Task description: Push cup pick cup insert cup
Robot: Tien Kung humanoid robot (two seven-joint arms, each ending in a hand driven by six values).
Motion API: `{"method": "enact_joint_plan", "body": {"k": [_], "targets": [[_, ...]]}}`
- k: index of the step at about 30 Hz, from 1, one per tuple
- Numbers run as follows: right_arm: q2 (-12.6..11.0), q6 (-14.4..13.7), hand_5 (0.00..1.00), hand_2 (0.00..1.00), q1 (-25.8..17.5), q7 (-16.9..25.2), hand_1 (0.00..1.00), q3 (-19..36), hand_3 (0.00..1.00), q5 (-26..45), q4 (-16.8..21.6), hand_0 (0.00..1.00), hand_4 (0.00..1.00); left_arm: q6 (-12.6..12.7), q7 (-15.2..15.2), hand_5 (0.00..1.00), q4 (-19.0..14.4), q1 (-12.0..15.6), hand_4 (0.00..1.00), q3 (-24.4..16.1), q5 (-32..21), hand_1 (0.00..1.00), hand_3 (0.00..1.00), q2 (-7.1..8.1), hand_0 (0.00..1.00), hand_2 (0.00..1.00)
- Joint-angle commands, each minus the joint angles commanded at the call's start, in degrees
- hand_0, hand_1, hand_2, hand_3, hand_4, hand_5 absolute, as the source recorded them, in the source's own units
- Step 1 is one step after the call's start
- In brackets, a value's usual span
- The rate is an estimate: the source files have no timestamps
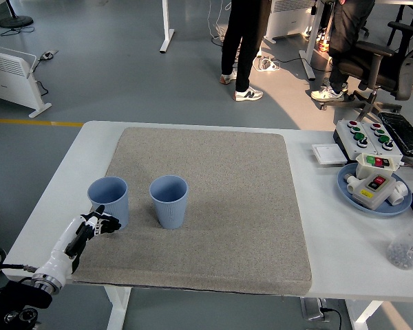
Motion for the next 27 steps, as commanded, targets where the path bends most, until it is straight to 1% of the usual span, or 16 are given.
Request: {"method": "enact_joint_plan", "body": {"k": [7,12,14,17,19,22,27], "targets": [[0.0,0.0,0.445,0.617,0.0,-0.1,0.544,0.1,0.562,-0.2,0.0,0.523,0.111,-0.1,-0.3,0.998,2.3,-2.3,0.606,1.2,-1.4,0.583,0.464,0.31,0.687,0.525],[0.0,0.1,0.445,0.617,-0.1,-0.1,0.544,0.2,0.562,-0.5,0.0,0.523,0.111,-0.4,0.3,0.998,4.0,-4.1,0.606,1.7,-0.9,0.580,0.466,0.37,0.687,0.522],[0.1,0.1,0.445,0.617,-0.1,-0.1,0.544,0.2,0.562,-0.4,0.0,0.523,0.111,-0.6,0.2,0.998,5.1,-5.5,0.606,2.2,-1.2,0.580,0.466,0.41,0.687,0.522],[0.1,0.0,0.446,0.617,-0.1,-0.1,0.544,0.1,0.562,-0.3,0.0,0.523,0.111,-0.6,0.1,0.998,6.2,-6.6,0.607,2.7,-1.6,0.574,0.466,0.34,0.693,0.519],[0.1,0.0,0.446,0.617,-0.1,-0.1,0.544,0.1,0.562,-0.3,0.0,0.523,0.111,-0.7,0.0,0.998,7.5,-8.0,0.607,3.2,-2.2,0.574,0.466,0.19,0.693,0.519],[0.2,0.1,0.446,0.617,-0.1,-0.1,0.544,0.2,0.562,-0.4,0.1,0.523,0.111,-0.7,-0.1,0.998,8.6,-9.1,0.607,3.8,-2.7,0.574,0.466,0.11,0.693,0.519],[0.2,0.1,0.447,0.617,-0.4,-0.2,0.544,0.3,0.562,-0.8,0.1,0.523,0.111,-0.9,-0.7,0.998,11.4,-11.4,0.605,5.5,-4.2,0.573,0.466,0.18,0.694,0.519]]}}
